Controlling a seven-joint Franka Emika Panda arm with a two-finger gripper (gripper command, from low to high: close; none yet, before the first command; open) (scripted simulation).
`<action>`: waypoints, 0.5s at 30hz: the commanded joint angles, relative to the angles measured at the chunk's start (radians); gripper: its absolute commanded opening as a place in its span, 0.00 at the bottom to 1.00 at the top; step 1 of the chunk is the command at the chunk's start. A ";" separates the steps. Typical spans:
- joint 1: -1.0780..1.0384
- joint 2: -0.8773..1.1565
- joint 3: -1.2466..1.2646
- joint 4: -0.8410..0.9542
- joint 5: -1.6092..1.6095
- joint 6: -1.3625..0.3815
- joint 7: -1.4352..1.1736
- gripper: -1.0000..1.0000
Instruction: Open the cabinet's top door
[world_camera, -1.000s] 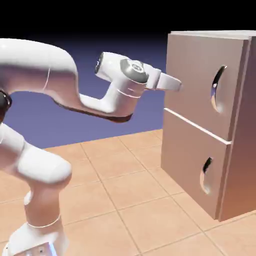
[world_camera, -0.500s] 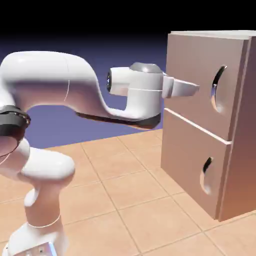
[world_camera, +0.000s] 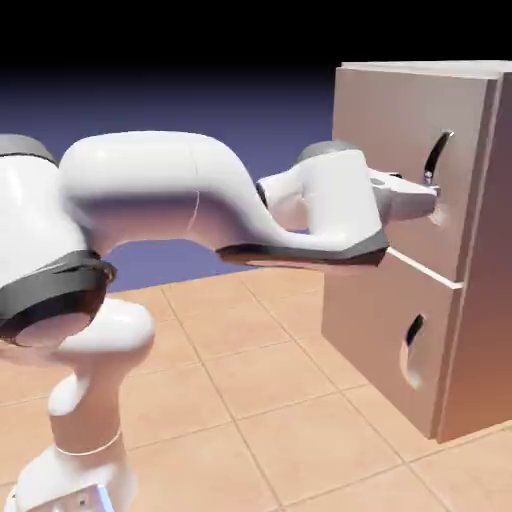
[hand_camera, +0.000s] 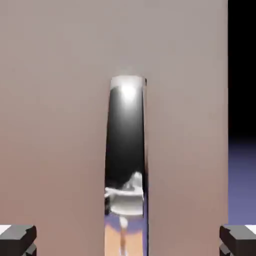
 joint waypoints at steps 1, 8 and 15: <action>0.036 0.010 -0.026 0.027 -0.004 -0.001 0.002 0.50; -0.093 0.040 0.078 -0.073 0.064 -0.076 0.004 0.00; -0.347 0.062 0.307 -0.241 0.201 -0.185 0.003 0.00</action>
